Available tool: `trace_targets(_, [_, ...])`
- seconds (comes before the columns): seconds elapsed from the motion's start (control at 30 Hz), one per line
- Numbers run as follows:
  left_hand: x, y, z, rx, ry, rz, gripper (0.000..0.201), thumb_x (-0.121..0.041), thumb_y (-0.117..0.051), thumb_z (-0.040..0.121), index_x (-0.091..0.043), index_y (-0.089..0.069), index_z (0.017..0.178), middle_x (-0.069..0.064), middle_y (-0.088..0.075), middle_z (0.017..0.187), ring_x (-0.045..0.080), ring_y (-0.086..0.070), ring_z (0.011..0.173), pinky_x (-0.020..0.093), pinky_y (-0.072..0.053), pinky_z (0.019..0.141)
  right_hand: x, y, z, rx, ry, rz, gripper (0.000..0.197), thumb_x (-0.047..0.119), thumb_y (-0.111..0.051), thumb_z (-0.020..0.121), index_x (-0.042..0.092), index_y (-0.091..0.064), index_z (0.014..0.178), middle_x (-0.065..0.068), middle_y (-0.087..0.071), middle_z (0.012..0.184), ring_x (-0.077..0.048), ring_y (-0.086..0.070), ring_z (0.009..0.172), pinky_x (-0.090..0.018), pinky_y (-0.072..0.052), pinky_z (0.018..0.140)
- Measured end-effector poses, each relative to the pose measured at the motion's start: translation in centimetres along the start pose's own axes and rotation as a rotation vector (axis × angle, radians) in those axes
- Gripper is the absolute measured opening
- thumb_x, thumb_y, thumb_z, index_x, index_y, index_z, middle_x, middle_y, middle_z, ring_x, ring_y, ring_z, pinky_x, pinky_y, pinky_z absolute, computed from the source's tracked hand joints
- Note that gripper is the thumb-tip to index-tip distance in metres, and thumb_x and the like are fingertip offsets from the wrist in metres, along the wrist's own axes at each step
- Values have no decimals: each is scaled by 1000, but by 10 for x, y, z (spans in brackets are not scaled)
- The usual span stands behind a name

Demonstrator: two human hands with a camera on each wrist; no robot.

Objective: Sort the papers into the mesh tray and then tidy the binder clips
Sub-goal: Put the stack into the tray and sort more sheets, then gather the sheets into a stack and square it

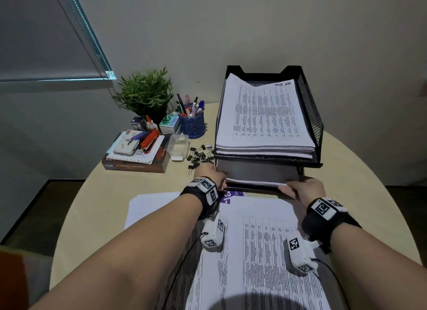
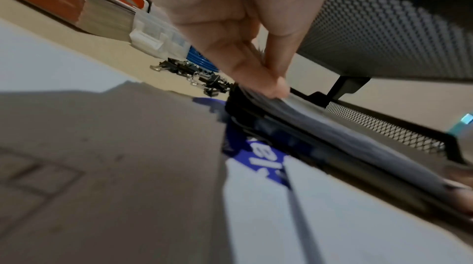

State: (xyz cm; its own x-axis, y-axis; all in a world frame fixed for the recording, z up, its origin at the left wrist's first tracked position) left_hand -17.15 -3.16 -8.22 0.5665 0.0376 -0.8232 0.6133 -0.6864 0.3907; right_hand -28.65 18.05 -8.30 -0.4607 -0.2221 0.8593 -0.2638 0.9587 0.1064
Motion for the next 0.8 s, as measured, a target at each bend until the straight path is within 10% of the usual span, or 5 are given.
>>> trace_targets(0.13, [8,3,2,2,-23,310,37,-29,-73,71,-12,-46,54,22,-69,68,33,-69,65,42,-57,65,-10,3,9,-48,6,-248,27,8,-67,80,-2,-55,58,-16,-57,46,-21,-50,29,-41,-55,46])
trace_targets(0.27, [13,14,-12,-12,-64,429,48,-49,-67,76,-16,-42,51,6,-55,60,24,-53,60,28,-42,60,-5,15,-11,-56,80,-353,34,28,-72,79,1,-58,66,-21,-61,53,-26,-54,39,-36,-55,45])
trace_targets(0.67, [123,75,-96,59,-128,357,15,-20,-69,81,-20,-56,89,0,-58,92,15,-53,85,22,-40,78,-77,37,-95,98,240,-889,16,17,-70,80,13,-57,89,-6,-54,87,-22,-52,79,-21,-37,60])
trace_targets(0.8, [147,109,-108,-39,-125,487,30,-24,-70,80,-16,-62,107,4,-56,113,18,-53,103,27,-42,95,-92,30,-123,100,228,-1135,46,38,-68,80,20,-53,119,-7,-49,120,-26,-48,110,-31,-41,90])
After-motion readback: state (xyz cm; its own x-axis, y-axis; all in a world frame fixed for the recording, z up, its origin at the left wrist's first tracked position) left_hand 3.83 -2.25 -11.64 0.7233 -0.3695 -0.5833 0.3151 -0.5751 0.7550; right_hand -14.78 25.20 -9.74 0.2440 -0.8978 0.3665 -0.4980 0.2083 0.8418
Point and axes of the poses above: each hand's wrist, its own z-axis towards the middle knuckle, its own y-axis out of the back of the hand, x = y × z, the point moved 1 cm from there along z, towards the middle knuckle
